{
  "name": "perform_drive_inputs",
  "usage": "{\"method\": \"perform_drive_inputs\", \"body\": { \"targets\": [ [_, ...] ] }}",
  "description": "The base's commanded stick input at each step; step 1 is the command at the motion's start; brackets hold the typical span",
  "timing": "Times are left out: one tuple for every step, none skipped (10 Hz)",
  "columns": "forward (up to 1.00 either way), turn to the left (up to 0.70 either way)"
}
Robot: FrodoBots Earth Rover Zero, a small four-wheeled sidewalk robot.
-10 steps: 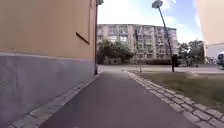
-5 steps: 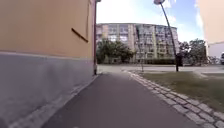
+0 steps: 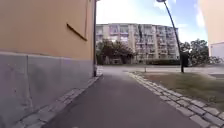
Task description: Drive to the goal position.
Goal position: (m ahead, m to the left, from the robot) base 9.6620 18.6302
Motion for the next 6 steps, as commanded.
{"method": "perform_drive_inputs", "body": {
  "targets": [
    [0.85, 0.01],
    [0.85, 0.01],
    [0.85, 0.01],
    [0.85, 0.01],
    [0.85, 0.01],
    [0.85, 0.01]
  ]
}}
